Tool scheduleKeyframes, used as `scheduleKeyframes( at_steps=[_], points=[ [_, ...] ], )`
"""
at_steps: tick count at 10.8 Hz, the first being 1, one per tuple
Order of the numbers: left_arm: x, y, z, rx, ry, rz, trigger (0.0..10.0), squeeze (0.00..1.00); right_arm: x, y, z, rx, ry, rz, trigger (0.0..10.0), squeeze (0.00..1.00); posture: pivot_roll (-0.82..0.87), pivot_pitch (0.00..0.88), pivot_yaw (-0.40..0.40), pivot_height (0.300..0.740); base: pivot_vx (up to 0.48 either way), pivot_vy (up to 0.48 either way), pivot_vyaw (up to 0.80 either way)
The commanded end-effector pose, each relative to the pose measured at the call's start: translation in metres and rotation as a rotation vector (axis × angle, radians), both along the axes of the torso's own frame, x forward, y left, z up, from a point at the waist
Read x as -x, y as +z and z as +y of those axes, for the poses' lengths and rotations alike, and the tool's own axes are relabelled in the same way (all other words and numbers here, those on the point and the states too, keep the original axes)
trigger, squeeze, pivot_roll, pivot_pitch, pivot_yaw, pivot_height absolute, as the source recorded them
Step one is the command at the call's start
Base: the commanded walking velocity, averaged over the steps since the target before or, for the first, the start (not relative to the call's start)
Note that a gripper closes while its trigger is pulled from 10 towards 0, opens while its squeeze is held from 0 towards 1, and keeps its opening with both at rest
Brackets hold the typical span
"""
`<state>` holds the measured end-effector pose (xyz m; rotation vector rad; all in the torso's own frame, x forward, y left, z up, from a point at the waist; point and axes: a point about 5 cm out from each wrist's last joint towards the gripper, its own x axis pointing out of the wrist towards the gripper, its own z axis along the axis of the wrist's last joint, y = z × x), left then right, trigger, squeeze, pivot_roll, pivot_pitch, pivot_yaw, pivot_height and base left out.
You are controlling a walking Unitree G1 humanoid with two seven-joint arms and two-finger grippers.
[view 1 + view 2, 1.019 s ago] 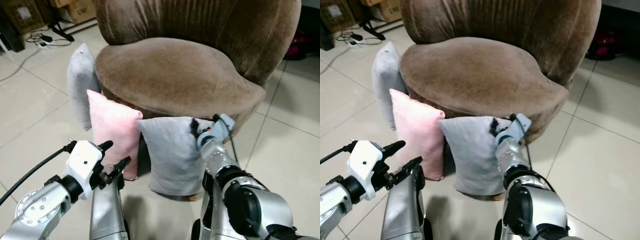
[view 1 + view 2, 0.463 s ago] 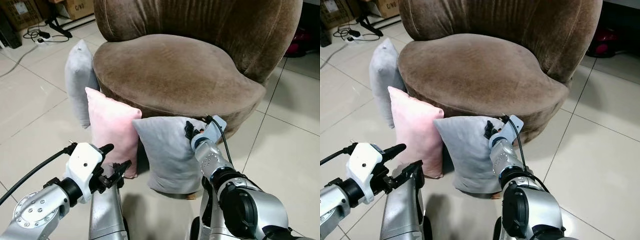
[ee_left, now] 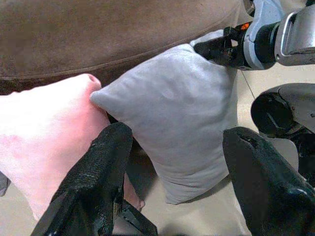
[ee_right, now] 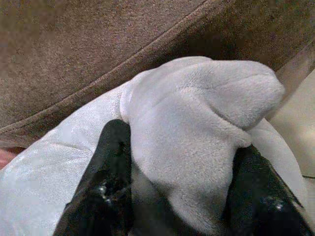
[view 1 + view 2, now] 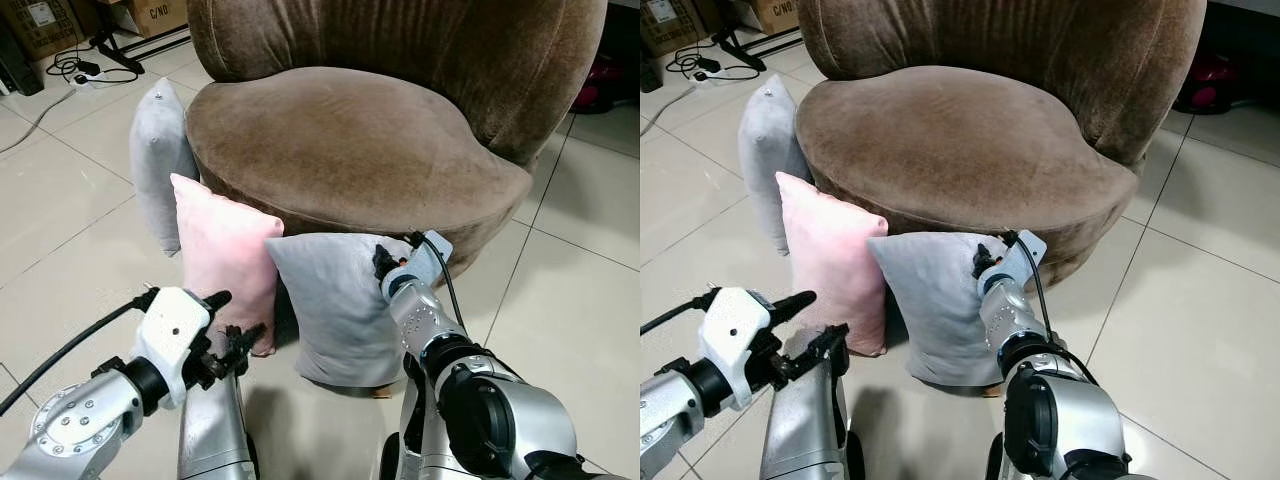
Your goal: Move the pillow to the sofa from floor
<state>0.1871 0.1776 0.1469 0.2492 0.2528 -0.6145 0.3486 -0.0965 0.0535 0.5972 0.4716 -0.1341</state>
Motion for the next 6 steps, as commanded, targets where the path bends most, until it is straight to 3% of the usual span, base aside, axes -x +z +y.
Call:
scheduleKeyframes(
  at_steps=[1, 6],
  points=[
    [0.0013, 0.0009, -0.0014, -0.014, -0.011, -0.007, 10.0, 0.0, 0.0064, -0.0091, 0.0037, -0.001, 0.015, 0.052, 0.0, 0.0, 0.11, 0.08, 0.015, 0.409, 0.0, 0.0, 0.0],
    [0.0028, -0.0062, -0.008, -0.006, -0.068, 0.025, 10.0, 0.0, 0.0056, -0.0087, 0.0005, 0.013, 0.019, 0.045, 0.0, 0.0, 0.09, 0.038, 0.005, 0.409, 0.0, 0.0, 0.0]
  ],
)
